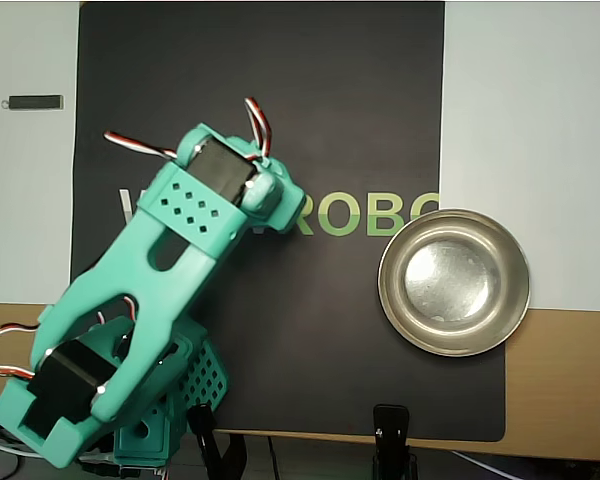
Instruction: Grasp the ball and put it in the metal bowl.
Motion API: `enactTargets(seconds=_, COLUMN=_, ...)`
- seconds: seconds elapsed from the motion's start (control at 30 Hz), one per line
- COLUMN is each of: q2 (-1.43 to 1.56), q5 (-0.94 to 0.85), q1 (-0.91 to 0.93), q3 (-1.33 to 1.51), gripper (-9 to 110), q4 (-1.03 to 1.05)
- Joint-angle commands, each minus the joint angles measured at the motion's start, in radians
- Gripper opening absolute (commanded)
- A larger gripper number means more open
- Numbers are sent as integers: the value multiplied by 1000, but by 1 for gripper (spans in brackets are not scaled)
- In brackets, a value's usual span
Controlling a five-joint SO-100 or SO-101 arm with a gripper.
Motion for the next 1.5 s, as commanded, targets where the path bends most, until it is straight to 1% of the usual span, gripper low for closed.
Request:
enactTargets(seconds=0.0, q2=48, q5=0, q1=-2, q3=29, gripper=1, q4=-35)
enactTargets(seconds=0.27, q2=173, q5=-2, q1=-3, q3=199, gripper=1, q4=-160)
enactTargets(seconds=0.5, q2=225, q5=-2, q1=-3, q3=316, gripper=1, q4=-255)
enactTargets(seconds=0.67, q2=241, q5=-2, q1=-9, q3=344, gripper=2, q4=-256)
enactTargets(seconds=0.8, q2=244, q5=-2, q1=-9, q3=348, gripper=13, q4=-256)
enactTargets(seconds=0.83, q2=244, q5=-2, q1=-9, q3=348, gripper=14, q4=-256)
enactTargets(seconds=1.47, q2=236, q5=5, q1=-11, q3=348, gripper=14, q4=-258)
